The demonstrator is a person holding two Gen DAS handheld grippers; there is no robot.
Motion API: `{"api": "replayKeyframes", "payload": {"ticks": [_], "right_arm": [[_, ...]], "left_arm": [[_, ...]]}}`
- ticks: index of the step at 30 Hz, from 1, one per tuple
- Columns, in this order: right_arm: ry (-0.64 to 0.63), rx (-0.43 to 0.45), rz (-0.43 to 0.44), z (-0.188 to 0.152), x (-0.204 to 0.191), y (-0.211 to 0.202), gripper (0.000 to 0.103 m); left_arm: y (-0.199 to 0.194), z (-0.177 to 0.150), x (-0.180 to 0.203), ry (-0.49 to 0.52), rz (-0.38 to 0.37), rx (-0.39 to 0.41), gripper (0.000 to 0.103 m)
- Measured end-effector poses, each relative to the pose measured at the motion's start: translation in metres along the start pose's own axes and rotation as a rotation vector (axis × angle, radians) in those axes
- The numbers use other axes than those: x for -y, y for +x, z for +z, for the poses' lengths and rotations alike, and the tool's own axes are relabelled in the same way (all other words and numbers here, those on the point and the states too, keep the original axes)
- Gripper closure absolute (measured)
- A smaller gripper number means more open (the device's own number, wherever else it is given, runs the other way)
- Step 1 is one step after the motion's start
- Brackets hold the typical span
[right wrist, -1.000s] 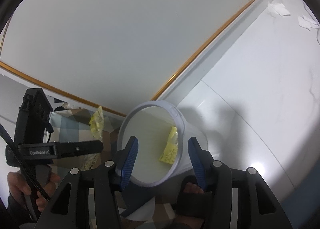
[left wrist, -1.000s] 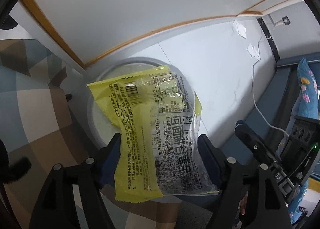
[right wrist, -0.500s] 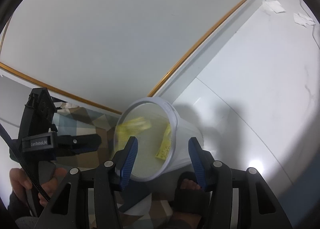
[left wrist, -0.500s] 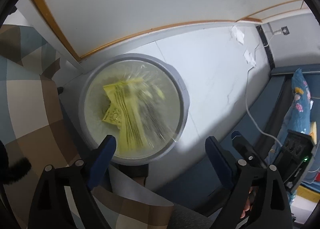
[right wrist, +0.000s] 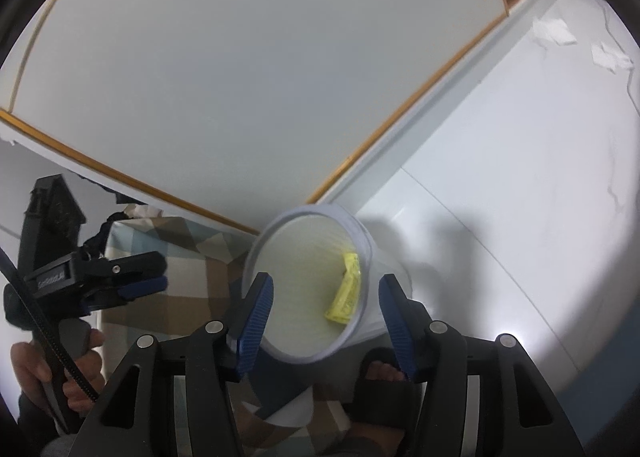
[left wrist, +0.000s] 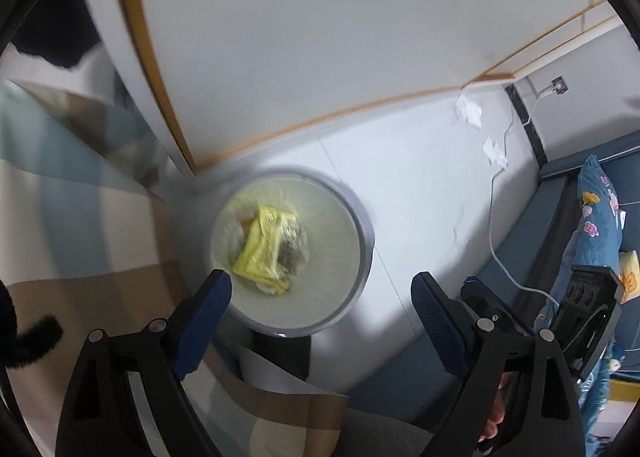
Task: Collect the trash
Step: 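Raise both open tools from the wastebasket back over the table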
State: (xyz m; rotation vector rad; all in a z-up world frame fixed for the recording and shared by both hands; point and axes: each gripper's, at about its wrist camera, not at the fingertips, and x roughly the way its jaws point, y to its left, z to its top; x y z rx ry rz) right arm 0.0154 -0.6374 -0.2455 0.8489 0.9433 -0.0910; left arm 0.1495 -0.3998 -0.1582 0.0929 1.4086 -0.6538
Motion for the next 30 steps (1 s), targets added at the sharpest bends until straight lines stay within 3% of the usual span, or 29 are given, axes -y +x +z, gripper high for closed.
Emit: {"api": "replayKeyframes", "payload": {"ticks": [8, 15, 17, 19, 25, 30], "right_arm": [[-0.13, 0.081, -0.013, 0.008, -0.058, -0.046, 0.043], [-0.297, 0.158, 0.014, 0.003, -0.146, -0.088, 0.041], [-0.342, 0.184, 0.018, -0.001, -0.174, -0.102, 0.04], [-0.384, 0.216, 0.047, -0.009, -0.203, -0.115, 0.031], [-0.479, 0.237, 0.103, -0.037, -0.272, -0.129, 0.029], [-0.533, 0.214, 0.124, -0.062, -0.311, -0.116, 0.029]], "left_arm": [[-0.093, -0.022, -0.018, -0.008, 0.037, 0.287, 0.014], [-0.174, -0.053, -0.062, -0.067, 0.097, 0.5, 0.014], [-0.191, -0.06, -0.073, -0.088, 0.102, 0.537, 0.014], [-0.207, -0.07, -0.084, -0.106, 0.122, 0.57, 0.014], [-0.248, -0.098, -0.119, -0.155, 0.175, 0.644, 0.014], [-0.271, -0.128, -0.157, -0.211, 0.211, 0.693, 0.014]]}}
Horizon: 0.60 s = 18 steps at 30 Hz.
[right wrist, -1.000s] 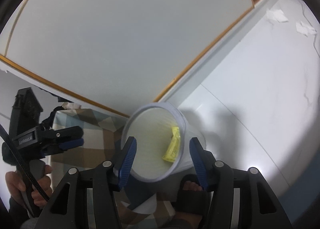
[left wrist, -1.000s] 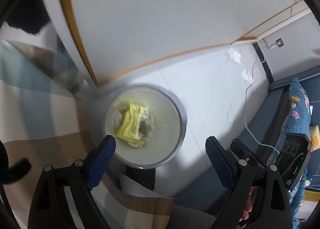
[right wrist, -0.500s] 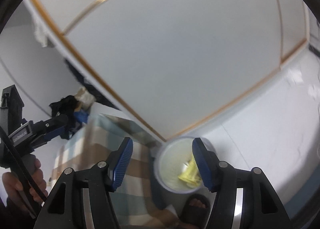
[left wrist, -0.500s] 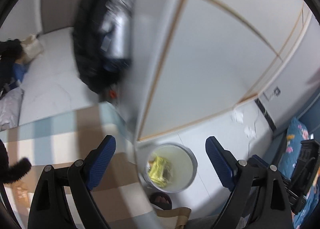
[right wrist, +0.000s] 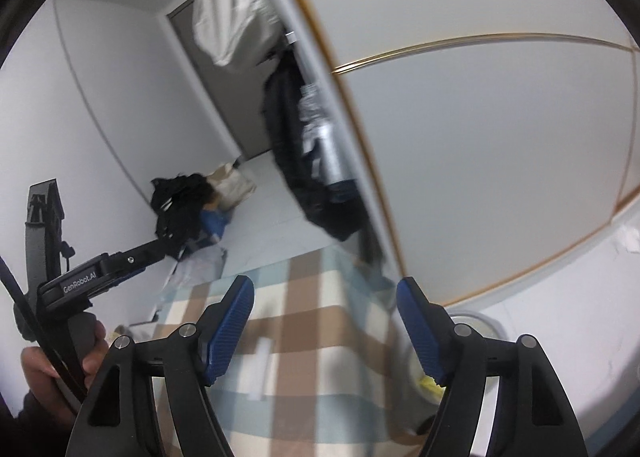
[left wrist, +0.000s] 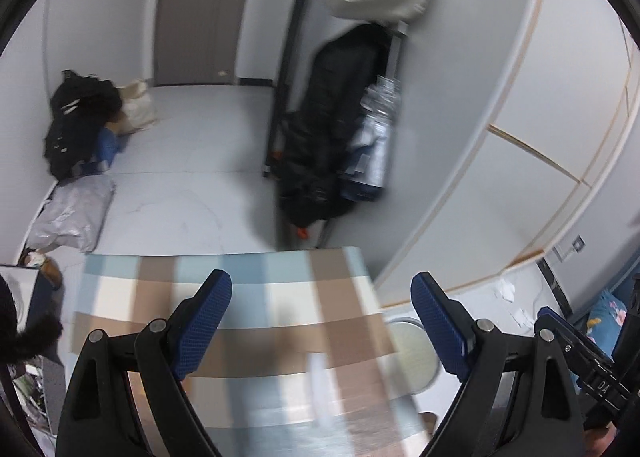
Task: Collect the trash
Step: 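Raise both open tools from the wastebasket back over the table, then grasp the white paper roll with the right tool while the left grasps the copper wrapper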
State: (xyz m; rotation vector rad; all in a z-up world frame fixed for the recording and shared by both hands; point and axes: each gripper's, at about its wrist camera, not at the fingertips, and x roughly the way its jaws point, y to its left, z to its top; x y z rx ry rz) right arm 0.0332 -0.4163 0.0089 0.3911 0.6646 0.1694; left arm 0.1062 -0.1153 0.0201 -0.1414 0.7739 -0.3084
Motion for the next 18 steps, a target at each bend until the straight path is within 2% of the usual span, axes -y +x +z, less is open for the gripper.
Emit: {"api": "replayKeyframes", "payload": {"ticks": [7, 10, 18], "right_arm": [[-0.068, -0.053, 0.032, -0.019, -0.061, 0.026, 0.029], [-0.094, -0.079, 0.044, -0.028, -0.077, 0.037, 0.029], [-0.164, -0.178, 0.011, -0.056, -0.107, 0.092, 0.029]], "left_arm": [[-0.015, -0.011, -0.063, -0.084, 0.051, 0.038, 0.014], [-0.012, -0.017, -0.084, -0.097, 0.074, 0.032, 0.014], [0.008, -0.036, -0.139, -0.145, 0.109, -0.008, 0.014]]}}
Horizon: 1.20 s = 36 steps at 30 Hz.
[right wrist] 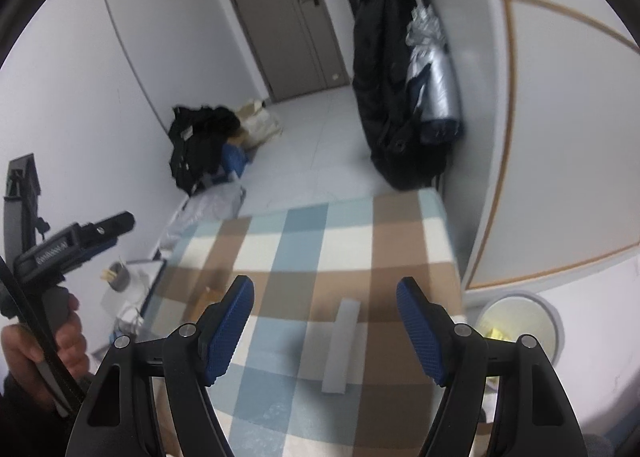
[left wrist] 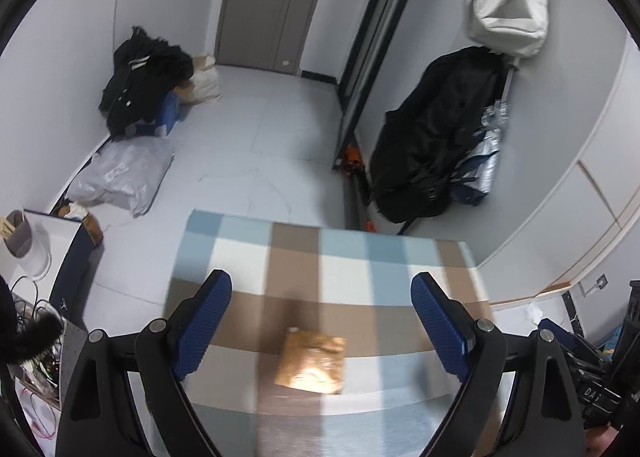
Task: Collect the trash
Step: 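Grasp the white paper roll with the right tool while the left grasps the copper wrapper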
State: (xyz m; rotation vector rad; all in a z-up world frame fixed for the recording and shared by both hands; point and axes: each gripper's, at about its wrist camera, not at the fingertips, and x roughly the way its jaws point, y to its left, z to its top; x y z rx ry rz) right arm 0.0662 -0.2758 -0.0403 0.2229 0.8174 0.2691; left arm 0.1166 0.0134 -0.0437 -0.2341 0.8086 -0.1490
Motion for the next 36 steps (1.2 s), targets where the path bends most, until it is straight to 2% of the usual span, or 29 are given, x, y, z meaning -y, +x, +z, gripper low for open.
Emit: {"api": "replayKeyframes", "payload": {"ticks": [9, 15, 21, 24, 26, 27, 31, 36], "right_arm": [[-0.027, -0.121, -0.061, -0.011, -0.007, 0.054, 0.03], [-0.008, -0.197, -0.097, -0.017, -0.001, 0.086, 0.048], [-0.014, -0.247, -0.129, -0.023, -0.002, 0.107, 0.065], [-0.018, -0.254, -0.136, -0.025, -0.004, 0.112, 0.068], [-0.032, -0.254, -0.165, -0.026, -0.005, 0.114, 0.074], [-0.036, -0.252, -0.173, -0.026, -0.005, 0.114, 0.082], [-0.044, -0.258, -0.174, -0.026, -0.003, 0.111, 0.091], [-0.034, -0.23, -0.137, -0.027, -0.002, 0.099, 0.095]], "left_arm": [[0.028, -0.008, -0.032, -0.022, -0.013, -0.091, 0.014], [0.035, -0.007, -0.036, -0.008, -0.027, -0.132, 0.014], [0.033, -0.007, -0.048, -0.018, -0.031, -0.132, 0.014], [0.035, -0.007, -0.052, -0.029, -0.044, -0.141, 0.014], [0.039, -0.009, -0.052, -0.031, -0.053, -0.169, 0.014], [0.042, -0.01, -0.052, -0.03, -0.059, -0.181, 0.014], [0.047, -0.015, -0.046, 0.013, -0.071, -0.231, 0.014], [0.058, -0.028, -0.034, 0.072, -0.095, -0.293, 0.014]]}}
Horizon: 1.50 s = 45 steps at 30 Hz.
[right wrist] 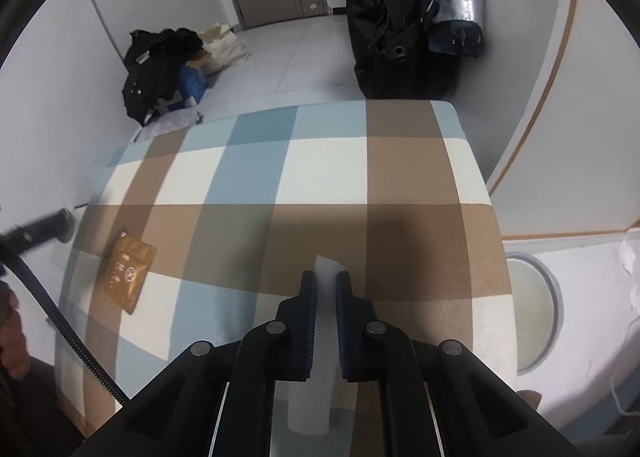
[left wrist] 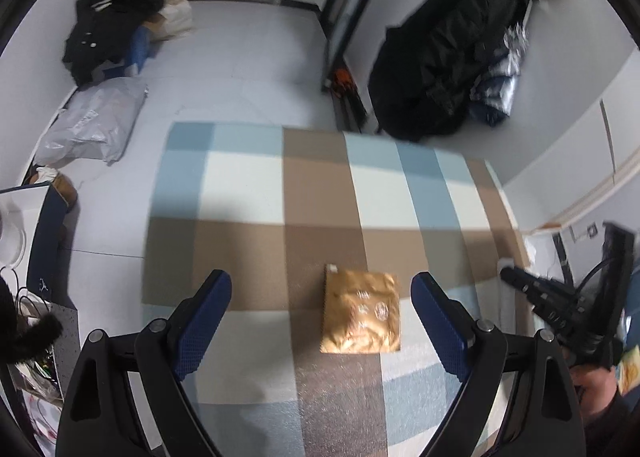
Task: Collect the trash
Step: 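Grasp the white paper roll with the right tool while the left grasps the copper wrapper, then carry the white roll and copper wrapper over the wastebasket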
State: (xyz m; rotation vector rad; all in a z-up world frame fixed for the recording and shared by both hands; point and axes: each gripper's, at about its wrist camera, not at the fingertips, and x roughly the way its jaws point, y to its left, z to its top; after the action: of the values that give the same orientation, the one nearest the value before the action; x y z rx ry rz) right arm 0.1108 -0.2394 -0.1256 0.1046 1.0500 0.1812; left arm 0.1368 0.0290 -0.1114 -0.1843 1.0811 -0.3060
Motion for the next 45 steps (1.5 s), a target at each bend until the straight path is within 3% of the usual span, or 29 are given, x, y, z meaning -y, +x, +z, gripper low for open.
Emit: {"api": "replayKeyframes", "payload": {"ticks": [8, 13, 18, 23, 25, 28, 33, 37, 45], "right_arm": [[0.029, 0.053, 0.082, -0.012, 0.005, -0.023, 0.096], [0.04, 0.087, 0.119, -0.013, 0.008, -0.04, 0.096], [0.022, 0.108, 0.14, -0.018, 0.006, -0.051, 0.096], [0.017, 0.122, 0.164, -0.023, 0.006, -0.06, 0.096], [0.018, 0.127, 0.176, -0.026, 0.006, -0.063, 0.096], [0.018, 0.135, 0.196, -0.03, 0.006, -0.067, 0.096], [0.009, 0.16, 0.219, -0.038, 0.006, -0.074, 0.096], [0.013, 0.18, 0.247, -0.043, 0.01, -0.079, 0.096], [0.019, 0.204, 0.289, -0.051, 0.014, -0.088, 0.096]], "left_arm": [[0.028, -0.012, 0.025, 0.105, 0.038, -0.096, 0.014], [0.037, -0.017, 0.035, 0.158, 0.104, -0.115, 0.014], [0.042, -0.026, 0.048, 0.26, 0.216, -0.12, 0.014], [0.034, -0.028, 0.047, 0.272, 0.208, -0.117, 0.025], [0.031, -0.029, 0.049, 0.269, 0.206, -0.111, 0.044], [0.033, -0.03, 0.057, 0.276, 0.202, -0.119, 0.062], [0.035, -0.024, 0.057, 0.24, 0.187, -0.141, 0.068], [0.032, -0.023, 0.054, 0.197, 0.189, -0.152, 0.082], [0.031, -0.023, 0.056, 0.146, 0.196, -0.142, 0.088]]}}
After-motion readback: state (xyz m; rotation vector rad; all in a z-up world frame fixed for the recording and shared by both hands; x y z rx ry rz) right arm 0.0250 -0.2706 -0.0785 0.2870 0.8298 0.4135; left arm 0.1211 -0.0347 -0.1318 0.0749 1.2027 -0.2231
